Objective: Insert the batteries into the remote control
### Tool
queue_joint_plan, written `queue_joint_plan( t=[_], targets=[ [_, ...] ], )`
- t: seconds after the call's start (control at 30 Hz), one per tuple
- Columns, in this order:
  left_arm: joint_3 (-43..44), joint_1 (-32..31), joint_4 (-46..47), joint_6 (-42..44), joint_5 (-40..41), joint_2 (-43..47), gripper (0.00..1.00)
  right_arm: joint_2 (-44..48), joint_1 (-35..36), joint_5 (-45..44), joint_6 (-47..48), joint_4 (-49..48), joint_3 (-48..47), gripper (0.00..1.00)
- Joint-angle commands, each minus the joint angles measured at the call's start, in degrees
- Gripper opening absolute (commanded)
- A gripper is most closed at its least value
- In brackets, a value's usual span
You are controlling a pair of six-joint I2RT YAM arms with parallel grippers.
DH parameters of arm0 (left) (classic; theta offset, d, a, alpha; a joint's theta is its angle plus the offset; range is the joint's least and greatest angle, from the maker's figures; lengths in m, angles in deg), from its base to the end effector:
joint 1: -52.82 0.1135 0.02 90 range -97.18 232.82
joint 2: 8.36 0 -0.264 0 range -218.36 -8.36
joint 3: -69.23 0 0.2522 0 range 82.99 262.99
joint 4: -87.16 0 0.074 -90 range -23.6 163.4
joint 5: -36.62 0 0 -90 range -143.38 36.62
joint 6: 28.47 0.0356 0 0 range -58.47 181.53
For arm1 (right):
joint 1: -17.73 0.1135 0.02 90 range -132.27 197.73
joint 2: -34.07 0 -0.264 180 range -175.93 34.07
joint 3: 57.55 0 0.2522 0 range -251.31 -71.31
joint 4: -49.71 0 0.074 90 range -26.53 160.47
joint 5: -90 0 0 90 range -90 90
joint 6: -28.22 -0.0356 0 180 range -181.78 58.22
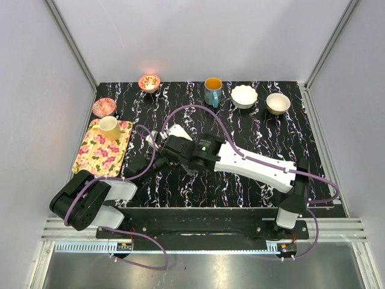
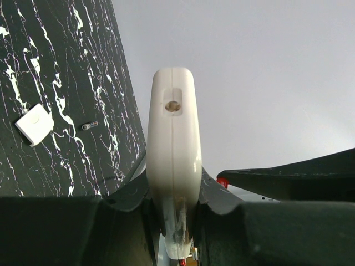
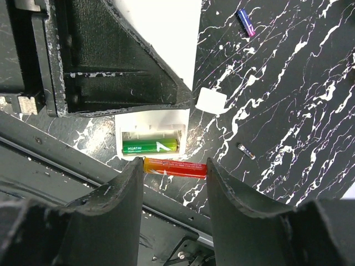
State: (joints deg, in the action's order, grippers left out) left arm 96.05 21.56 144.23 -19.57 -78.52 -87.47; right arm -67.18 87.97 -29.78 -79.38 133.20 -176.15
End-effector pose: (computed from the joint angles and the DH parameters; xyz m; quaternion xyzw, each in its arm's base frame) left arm 0.1890 -0.1324 0.1821 -0.1332 0.6667 -0.6788 0.2774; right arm 0.1365 0.3278 0.3517 -0.3716 0.8711 -0.0425 0.3183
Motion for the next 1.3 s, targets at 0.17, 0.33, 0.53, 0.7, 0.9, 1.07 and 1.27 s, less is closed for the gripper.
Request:
queue_joint_plan(
  t=[0.17,0.33,0.53,0.7,0.9,1.07,1.27],
  targets=[
    [1.71,-0.37,24.53,-0.72,1.68,1.77,0.00,-1.67,0.51,1.30,-0.59,-1.09,0.60,0.00],
    [1.71,-0.37,24.53,-0.73,1.68,1.86,0.00,-2.28,0.43,1.04,-0.50,-1.27,0.86,0.00],
    [1.53,-0.46,24.53,-0.90,1.59,2.21,0.00,-2.90,0.43,-0.45,-0.59,-1.36,1.13,0.02],
    [1.18,-0.55,24.53,-0.73,1.59,2.47,0.00,-3.34,0.34,-1.51,-0.94,-1.88,0.78,0.04],
    [0.83,-0.64,24.53,-0.64,1.77,2.65,0.00,-3.51,-0.36,-1.78,-1.03,-1.97,0.25,0.04],
    [0.74,-0.73,24.53,-0.55,1.77,2.74,0.00,-3.25,-0.80,-1.86,-1.29,-2.41,0.60,0.03],
    [0.65,-0.81,24.53,-0.38,1.94,2.91,0.00,-2.72,-1.68,-0.72,-1.73,-3.38,0.60,0.03]
  ],
)
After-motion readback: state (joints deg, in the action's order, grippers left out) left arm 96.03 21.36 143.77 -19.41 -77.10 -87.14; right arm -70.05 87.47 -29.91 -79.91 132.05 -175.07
